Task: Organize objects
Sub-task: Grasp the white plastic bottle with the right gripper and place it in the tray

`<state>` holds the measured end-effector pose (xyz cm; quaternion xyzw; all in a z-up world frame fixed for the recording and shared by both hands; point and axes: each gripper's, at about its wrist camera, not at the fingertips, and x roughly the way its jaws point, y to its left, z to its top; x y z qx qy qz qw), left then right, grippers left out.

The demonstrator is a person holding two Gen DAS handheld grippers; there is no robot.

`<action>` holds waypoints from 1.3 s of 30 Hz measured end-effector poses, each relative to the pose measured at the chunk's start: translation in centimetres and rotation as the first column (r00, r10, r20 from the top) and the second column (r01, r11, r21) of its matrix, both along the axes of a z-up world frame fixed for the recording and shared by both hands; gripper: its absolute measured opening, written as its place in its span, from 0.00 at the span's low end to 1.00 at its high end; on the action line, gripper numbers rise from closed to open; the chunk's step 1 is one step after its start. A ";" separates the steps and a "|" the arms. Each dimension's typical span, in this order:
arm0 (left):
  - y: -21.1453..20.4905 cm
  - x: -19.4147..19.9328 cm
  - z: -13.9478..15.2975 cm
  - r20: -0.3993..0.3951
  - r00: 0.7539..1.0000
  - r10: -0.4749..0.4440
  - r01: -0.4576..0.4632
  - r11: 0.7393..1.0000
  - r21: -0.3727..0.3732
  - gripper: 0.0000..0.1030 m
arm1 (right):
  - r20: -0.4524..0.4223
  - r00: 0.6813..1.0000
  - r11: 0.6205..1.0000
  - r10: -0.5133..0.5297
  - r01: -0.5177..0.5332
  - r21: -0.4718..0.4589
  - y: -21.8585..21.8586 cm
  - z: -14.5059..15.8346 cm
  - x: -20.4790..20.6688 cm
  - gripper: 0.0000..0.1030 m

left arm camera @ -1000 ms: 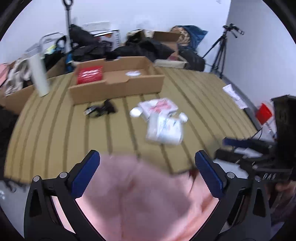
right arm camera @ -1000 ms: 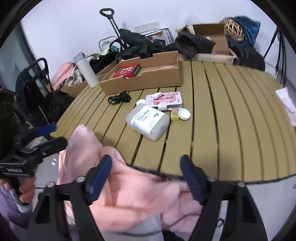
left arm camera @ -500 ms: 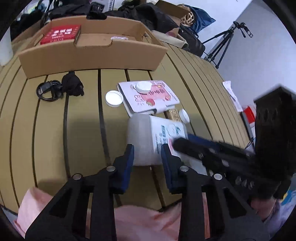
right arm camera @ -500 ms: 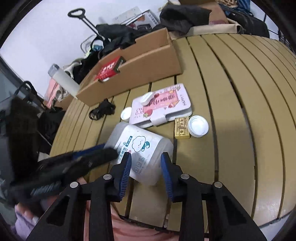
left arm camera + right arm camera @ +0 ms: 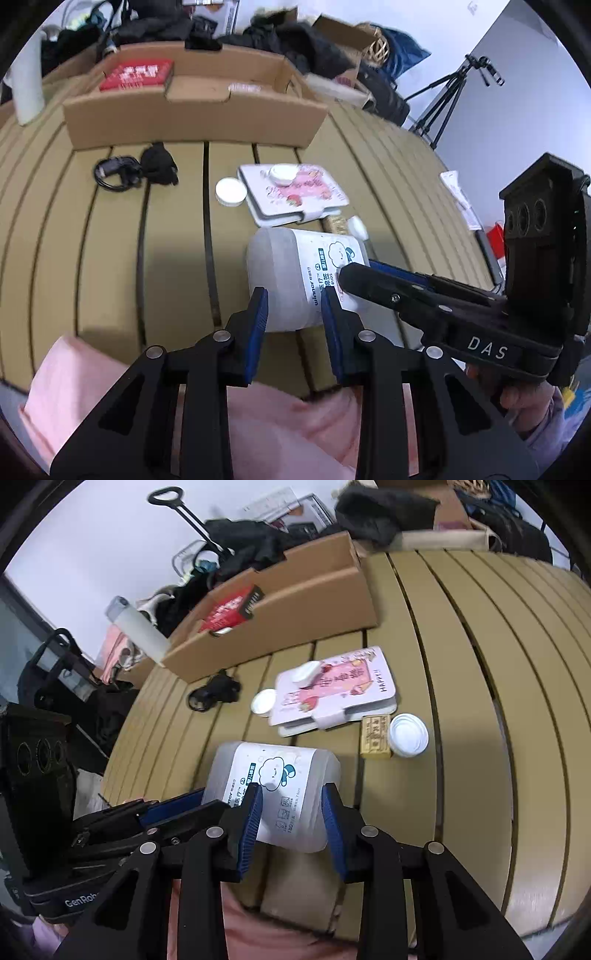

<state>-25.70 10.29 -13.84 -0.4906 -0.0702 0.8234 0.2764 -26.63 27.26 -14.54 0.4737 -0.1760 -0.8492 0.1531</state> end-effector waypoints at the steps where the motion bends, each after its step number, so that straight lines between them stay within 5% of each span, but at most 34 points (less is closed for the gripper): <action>1: -0.2 0.8 1.0 -0.016 1.000 0.001 -0.001 1.000 0.015 0.25 | -0.016 1.000 1.000 0.004 -0.004 -0.007 0.0 0.8 0.7 0.35; 7: -0.4 3.0 5.3 -0.111 0.994 -0.003 0.010 0.998 0.061 0.25 | -0.118 0.993 1.000 0.001 -0.001 0.006 0.1 5.9 2.9 0.35; 13: -0.7 0.7 7.5 -0.129 0.991 0.017 -0.004 0.995 0.098 0.25 | -0.167 0.986 0.999 0.021 -0.013 0.045 -0.6 8.6 1.7 0.35; 21: -2.8 -11.5 12.2 -0.153 0.986 0.059 -0.036 0.987 0.154 0.25 | -0.225 0.969 0.993 0.103 -0.085 0.087 -2.5 14.0 -8.6 0.35; 25: -2.7 -20.2 11.4 -0.111 0.991 0.070 -0.055 0.989 0.134 0.25 | -0.218 0.969 0.992 0.112 -0.095 0.087 -3.6 14.7 -16.4 0.35; 29: -2.6 -28.3 7.9 -0.034 0.996 0.082 -0.079 0.992 0.094 0.25 | -0.158 0.979 0.989 0.126 -0.111 0.100 -4.6 12.5 -25.1 0.35; 32: -2.2 -33.0 4.3 0.031 0.994 0.100 -0.102 0.994 0.037 0.25 | -0.048 0.989 0.985 0.143 -0.138 0.100 -5.2 8.0 -31.3 0.35; 37: -0.8 -37.5 -0.3 0.079 0.989 0.124 -0.112 0.984 -0.139 0.16 | 0.077 0.990 0.984 0.117 -0.126 0.126 -6.0 1.7 -37.1 0.34; 39: -1.3 -37.8 -0.9 0.087 0.988 0.131 -0.119 0.985 -0.124 0.18 | 0.116 0.986 0.987 0.117 -0.129 0.100 -6.0 -0.2 -38.1 0.34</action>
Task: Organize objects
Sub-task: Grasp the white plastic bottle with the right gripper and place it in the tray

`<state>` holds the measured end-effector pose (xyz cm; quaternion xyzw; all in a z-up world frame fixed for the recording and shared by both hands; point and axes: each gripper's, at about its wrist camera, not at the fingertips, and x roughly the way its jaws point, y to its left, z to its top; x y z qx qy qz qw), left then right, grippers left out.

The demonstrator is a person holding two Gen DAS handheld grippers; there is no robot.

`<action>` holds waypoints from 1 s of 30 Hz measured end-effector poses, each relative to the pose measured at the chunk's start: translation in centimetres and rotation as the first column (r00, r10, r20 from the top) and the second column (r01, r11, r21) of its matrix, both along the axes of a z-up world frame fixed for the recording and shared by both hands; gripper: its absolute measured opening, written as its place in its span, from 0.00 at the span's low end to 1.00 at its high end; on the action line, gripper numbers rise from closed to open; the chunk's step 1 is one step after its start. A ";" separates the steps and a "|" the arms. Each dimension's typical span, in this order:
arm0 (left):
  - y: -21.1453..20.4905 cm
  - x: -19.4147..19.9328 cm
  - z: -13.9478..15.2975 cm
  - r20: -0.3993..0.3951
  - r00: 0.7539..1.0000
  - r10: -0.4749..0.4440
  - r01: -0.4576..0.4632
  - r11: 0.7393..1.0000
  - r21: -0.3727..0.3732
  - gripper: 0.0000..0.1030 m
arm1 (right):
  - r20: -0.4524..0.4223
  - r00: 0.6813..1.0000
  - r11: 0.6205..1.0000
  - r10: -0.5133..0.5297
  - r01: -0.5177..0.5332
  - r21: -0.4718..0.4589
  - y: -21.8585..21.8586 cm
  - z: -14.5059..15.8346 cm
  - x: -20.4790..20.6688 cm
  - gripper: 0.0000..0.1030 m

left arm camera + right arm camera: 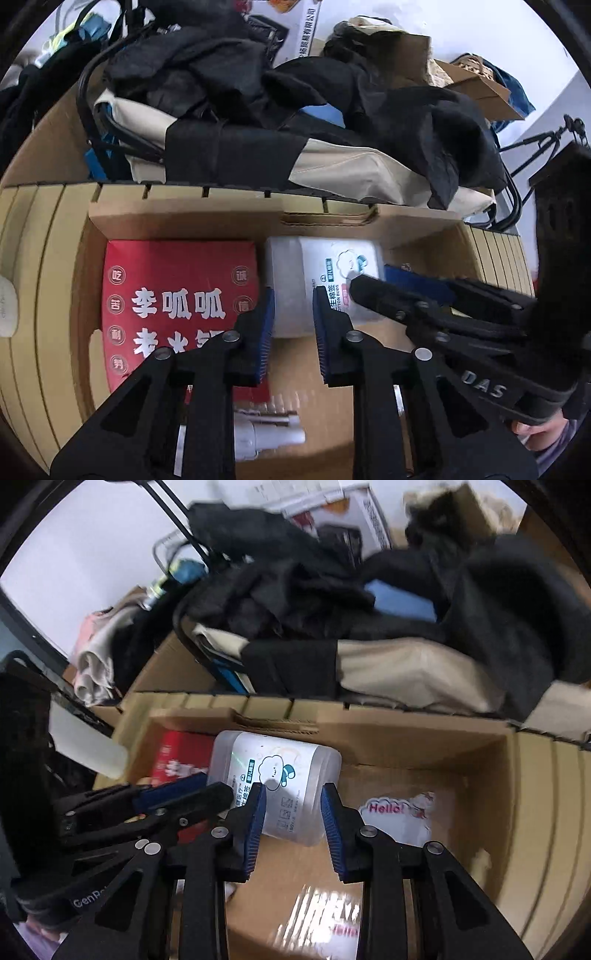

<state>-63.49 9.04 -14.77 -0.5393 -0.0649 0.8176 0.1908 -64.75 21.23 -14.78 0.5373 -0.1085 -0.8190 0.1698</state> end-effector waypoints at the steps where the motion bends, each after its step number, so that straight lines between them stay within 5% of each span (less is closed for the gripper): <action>1: -0.3 0.0 0.0 -0.008 1.000 0.004 -0.004 1.000 0.006 0.20 | 0.007 1.000 1.000 -0.003 0.003 -0.003 0.0 -0.2 -0.1 0.34; 6: -0.5 3.0 3.4 -0.084 0.994 -0.073 0.070 0.997 -0.040 0.31 | -0.038 0.999 0.999 -0.008 0.010 0.053 0.0 2.0 1.2 0.34; 7: -0.7 4.1 4.6 -0.109 0.990 -0.090 0.084 0.994 -0.064 0.38 | -0.055 0.999 0.997 0.000 0.004 0.081 0.0 3.0 1.7 0.34; 9: -1.6 6.1 7.1 -0.150 0.983 -0.108 0.089 0.988 -0.123 0.71 | -0.105 0.994 0.991 0.011 0.003 0.136 0.4 6.1 3.5 0.35; 11: -3.1 8.3 9.9 -0.192 0.976 -0.099 0.068 0.984 -0.162 0.77 | -0.140 0.990 0.984 0.010 0.016 0.179 1.3 9.0 5.1 0.36; 12: -4.0 9.3 11.3 -0.203 0.975 -0.089 0.054 0.983 -0.174 0.81 | -0.164 0.986 0.978 0.008 0.026 0.208 1.9 10.9 6.4 0.43; 14: -5.9 11.4 14.0 -0.227 0.973 -0.048 0.003 0.981 -0.194 0.88 | -0.213 0.977 0.967 0.015 0.040 0.251 3.0 14.3 9.4 0.74; 15: -7.0 12.7 15.3 -0.243 0.970 -0.022 -0.028 0.979 -0.201 0.89 | -0.225 0.974 0.964 0.019 0.042 0.262 3.4 15.4 10.5 0.86; 23: -10.7 24.0 23.1 -0.361 0.932 0.004 -0.085 0.975 -0.207 1.00 | -0.312 0.950 0.955 0.016 0.078 0.286 5.3 23.1 22.8 0.86; 30: -11.7 34.8 22.6 -0.436 0.899 0.040 -0.125 0.978 -0.169 1.00 | -0.385 0.922 0.958 0.042 0.072 0.276 4.3 22.6 33.6 0.86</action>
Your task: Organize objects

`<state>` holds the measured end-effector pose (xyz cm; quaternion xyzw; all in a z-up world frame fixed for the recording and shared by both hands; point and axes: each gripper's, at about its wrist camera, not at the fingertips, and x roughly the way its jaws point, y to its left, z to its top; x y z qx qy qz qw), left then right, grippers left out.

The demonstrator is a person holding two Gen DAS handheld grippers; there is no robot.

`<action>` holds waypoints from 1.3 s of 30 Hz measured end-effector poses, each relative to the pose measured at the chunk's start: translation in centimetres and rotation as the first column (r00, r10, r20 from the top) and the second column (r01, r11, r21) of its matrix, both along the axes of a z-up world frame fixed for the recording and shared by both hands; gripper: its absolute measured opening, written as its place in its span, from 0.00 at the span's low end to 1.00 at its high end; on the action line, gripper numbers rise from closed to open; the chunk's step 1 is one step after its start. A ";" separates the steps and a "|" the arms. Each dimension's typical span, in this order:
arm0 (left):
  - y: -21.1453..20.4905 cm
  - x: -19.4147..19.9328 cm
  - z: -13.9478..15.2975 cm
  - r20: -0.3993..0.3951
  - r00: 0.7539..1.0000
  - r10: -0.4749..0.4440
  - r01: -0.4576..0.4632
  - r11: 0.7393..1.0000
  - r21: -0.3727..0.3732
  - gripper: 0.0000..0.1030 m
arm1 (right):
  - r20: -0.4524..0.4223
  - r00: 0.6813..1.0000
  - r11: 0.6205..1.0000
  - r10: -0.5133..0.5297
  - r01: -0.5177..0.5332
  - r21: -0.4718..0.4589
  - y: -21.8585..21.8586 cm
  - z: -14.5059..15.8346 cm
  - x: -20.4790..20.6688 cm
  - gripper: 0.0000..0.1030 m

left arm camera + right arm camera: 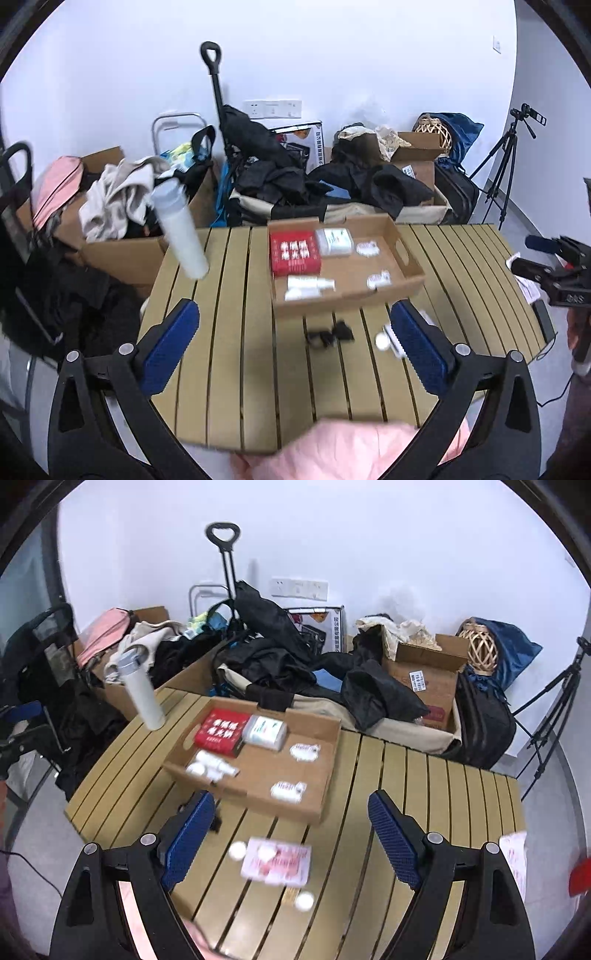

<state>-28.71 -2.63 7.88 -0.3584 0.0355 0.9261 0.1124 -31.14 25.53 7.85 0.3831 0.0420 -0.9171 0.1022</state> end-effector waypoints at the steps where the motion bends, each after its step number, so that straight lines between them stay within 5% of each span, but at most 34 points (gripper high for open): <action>1: 0.0 1.5 -0.6 -0.010 1.000 0.008 -0.008 1.000 -0.003 1.00 | -0.011 1.000 1.000 0.007 -0.007 -0.015 0.0 -0.4 1.8 0.86; 9: 1.2 16.0 -9.0 -0.002 0.997 0.080 -0.080 0.997 0.000 1.00 | -0.085 0.993 0.992 -0.082 0.074 -0.100 0.4 -7.3 16.7 0.86; 12: 2.3 18.2 -10.8 0.071 0.997 0.019 -0.021 0.999 0.027 1.00 | -0.078 0.994 0.995 -0.076 0.070 -0.076 -0.2 -9.0 18.1 0.86; 17: 2.9 18.3 -10.1 0.040 0.999 0.017 -0.018 0.999 0.030 1.00 | -0.090 0.994 0.992 -0.062 0.052 -0.114 -1.1 -9.0 18.2 0.86; 27: 6.6 13.3 -14.5 0.024 0.992 -0.122 0.122 0.992 -0.003 0.97 | 0.015 0.998 0.989 -0.066 0.067 -0.134 0.9 -13.8 15.8 0.84; 30: 8.6 9.3 -15.3 -0.005 0.962 -0.273 0.272 0.962 -0.013 0.97 | -0.006 0.999 0.992 -0.046 0.045 -0.116 1.6 -15.6 14.7 0.81; 34: 10.2 3.2 -17.1 0.020 0.924 -0.381 0.381 0.924 0.017 0.78 | 0.016 0.999 0.993 -0.042 0.044 -0.109 2.8 -17.6 12.4 0.62; 36: 11.2 0.0 -18.5 0.049 0.918 -0.395 0.394 0.919 0.027 0.65 | 0.033 0.999 0.991 -0.043 0.047 -0.127 3.4 -18.4 10.6 0.61; 39: 13.3 -3.7 -21.2 0.123 0.892 -0.435 0.436 0.900 0.020 0.63 | 0.030 0.999 0.991 -0.017 0.021 -0.130 3.6 -19.0 7.5 0.60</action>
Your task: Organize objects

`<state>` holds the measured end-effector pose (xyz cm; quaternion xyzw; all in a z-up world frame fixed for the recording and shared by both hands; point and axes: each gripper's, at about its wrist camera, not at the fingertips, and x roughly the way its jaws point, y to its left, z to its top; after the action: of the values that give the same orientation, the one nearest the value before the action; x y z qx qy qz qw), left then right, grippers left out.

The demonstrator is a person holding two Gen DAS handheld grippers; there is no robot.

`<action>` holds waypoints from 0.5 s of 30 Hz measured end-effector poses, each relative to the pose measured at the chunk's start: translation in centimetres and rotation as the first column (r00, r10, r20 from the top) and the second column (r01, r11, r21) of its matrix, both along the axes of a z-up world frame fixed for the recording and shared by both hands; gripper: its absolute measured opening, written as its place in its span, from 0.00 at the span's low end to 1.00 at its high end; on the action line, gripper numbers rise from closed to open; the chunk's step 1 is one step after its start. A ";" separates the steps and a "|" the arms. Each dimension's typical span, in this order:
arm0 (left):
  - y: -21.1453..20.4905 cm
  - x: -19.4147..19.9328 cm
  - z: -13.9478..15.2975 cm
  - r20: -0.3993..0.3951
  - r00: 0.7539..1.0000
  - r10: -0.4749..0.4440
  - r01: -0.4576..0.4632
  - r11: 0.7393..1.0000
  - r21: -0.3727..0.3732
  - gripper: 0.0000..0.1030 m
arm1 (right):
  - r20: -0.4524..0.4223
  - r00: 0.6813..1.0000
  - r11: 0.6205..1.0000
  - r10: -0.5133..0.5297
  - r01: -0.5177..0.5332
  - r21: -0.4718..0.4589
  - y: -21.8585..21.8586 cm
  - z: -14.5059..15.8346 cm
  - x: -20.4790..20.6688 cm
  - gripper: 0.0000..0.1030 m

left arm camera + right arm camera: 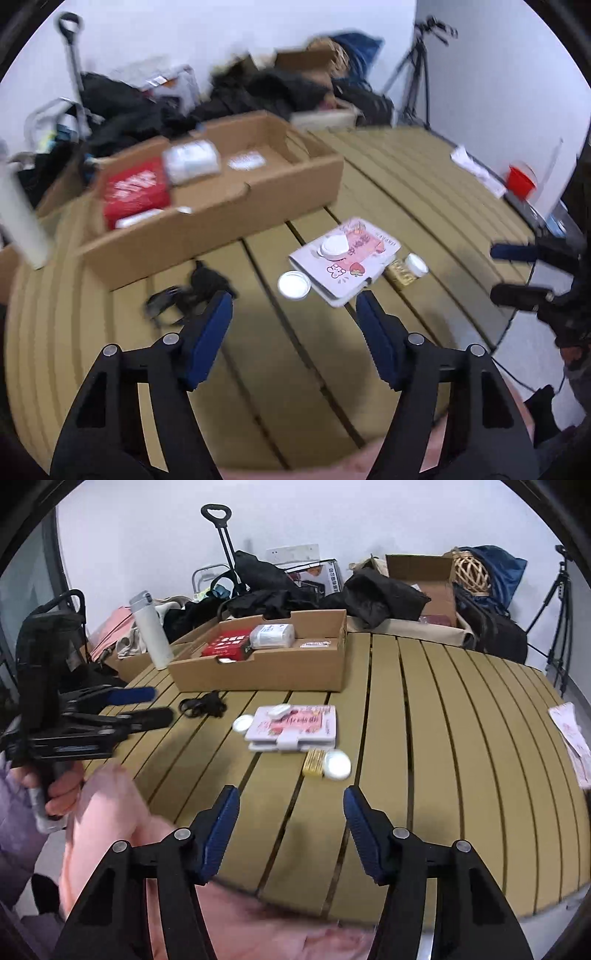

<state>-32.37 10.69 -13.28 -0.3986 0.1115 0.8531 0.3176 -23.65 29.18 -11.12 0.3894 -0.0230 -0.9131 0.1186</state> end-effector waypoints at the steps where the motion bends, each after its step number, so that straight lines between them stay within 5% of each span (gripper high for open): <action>1: 0.9 -0.9 -1.1 0.019 0.999 -0.028 0.029 0.999 -0.023 0.63 | -0.002 1.000 1.000 0.013 -0.013 0.003 -0.1 -0.1 -1.1 0.58; 4: 2.1 -2.9 -3.6 0.076 0.996 -0.055 0.060 0.996 -0.069 0.57 | -0.003 0.998 0.998 0.065 -0.065 0.002 -0.7 -0.8 -5.1 0.55; 8: 1.8 -5.1 -5.2 0.191 0.980 -0.060 0.064 0.998 -0.015 0.48 | 0.035 0.985 0.984 0.172 -0.173 0.033 -3.0 -2.5 -10.4 0.54; 13: 2.3 -6.2 -5.1 0.178 0.982 -0.057 0.066 0.997 -0.045 0.46 | 0.067 0.969 0.965 0.240 -0.245 0.094 -5.2 -4.7 -13.7 0.49; 15: 2.8 -6.0 -5.1 0.160 0.985 -0.066 0.078 0.995 -0.069 0.37 | 0.076 0.969 0.964 0.236 -0.243 0.111 -5.3 -5.3 -14.5 0.43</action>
<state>-38.35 13.47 -18.40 -0.4721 0.1320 0.8022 0.3409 -38.14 23.87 -16.45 0.4236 0.0752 -0.8793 0.2041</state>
